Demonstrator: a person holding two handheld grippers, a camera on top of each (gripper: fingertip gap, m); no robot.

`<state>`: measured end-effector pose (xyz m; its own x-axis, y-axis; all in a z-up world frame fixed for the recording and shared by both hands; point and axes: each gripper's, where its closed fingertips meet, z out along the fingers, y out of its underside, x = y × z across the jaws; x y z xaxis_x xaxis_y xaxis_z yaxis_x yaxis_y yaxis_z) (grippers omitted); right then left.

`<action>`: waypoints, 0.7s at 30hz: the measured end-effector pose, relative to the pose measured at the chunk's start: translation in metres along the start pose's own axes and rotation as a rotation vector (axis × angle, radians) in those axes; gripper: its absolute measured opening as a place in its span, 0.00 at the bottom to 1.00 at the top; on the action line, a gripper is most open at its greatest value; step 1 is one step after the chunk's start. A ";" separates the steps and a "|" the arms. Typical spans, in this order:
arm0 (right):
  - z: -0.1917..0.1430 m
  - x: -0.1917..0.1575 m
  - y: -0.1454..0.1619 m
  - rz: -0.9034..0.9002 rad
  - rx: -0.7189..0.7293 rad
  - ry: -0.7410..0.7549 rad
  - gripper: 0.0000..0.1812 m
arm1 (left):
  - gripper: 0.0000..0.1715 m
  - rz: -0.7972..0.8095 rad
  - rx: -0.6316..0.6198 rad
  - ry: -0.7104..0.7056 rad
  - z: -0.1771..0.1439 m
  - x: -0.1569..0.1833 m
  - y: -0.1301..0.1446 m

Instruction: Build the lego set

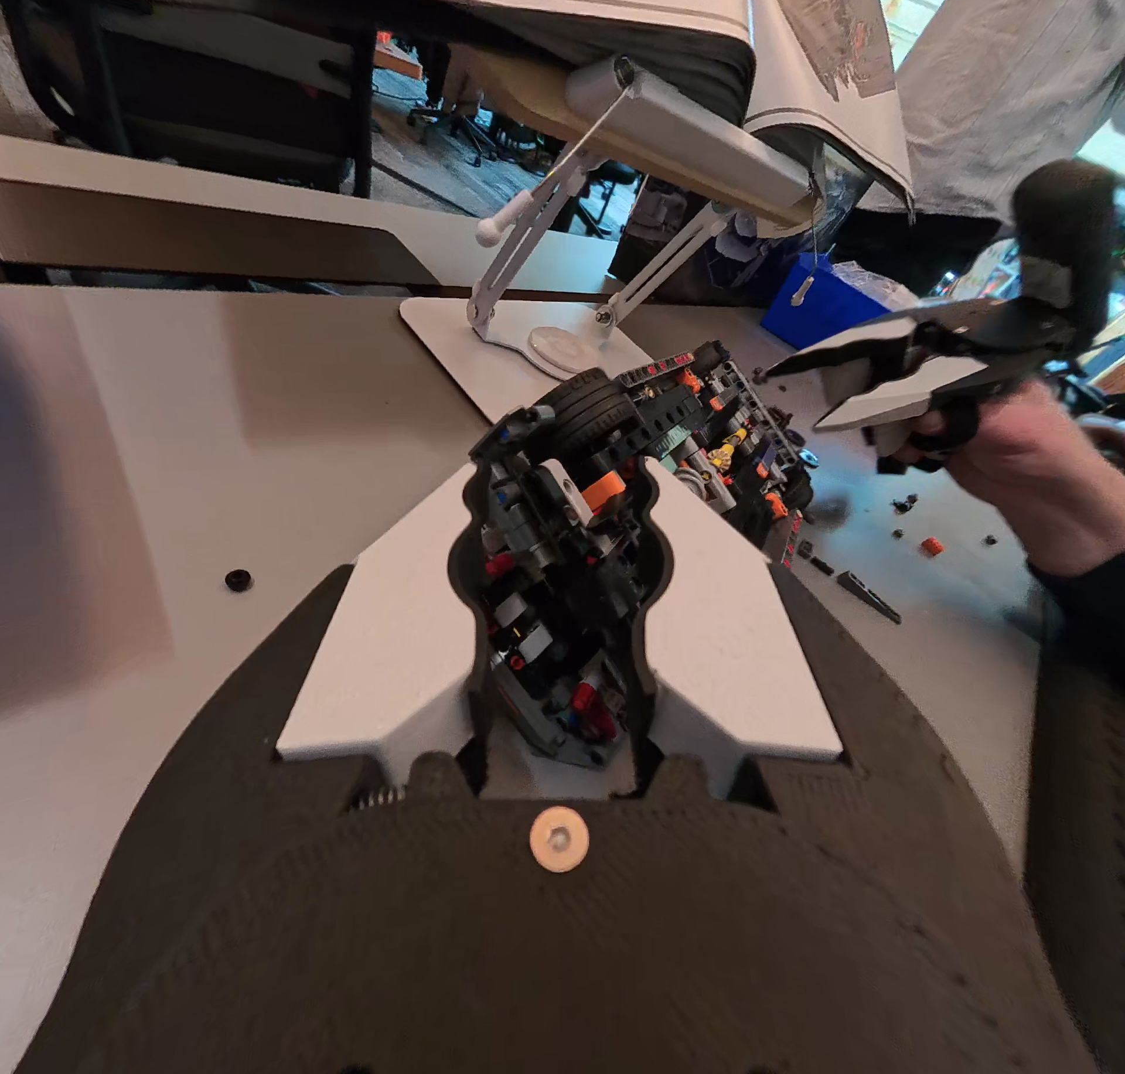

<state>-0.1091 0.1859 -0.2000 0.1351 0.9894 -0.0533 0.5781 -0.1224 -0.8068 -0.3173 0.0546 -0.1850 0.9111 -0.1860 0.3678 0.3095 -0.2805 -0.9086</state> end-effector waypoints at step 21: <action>-0.217 -0.002 0.037 -0.264 -0.317 0.147 0.13 | 0.28 0.425 0.060 -0.055 0.008 0.045 -0.017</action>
<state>0.0862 0.1629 -0.1019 0.0494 0.9712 0.2333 0.8236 0.0925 -0.5596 -0.2791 0.0583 -0.1542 0.9736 -0.2224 -0.0510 -0.0824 -0.1344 -0.9875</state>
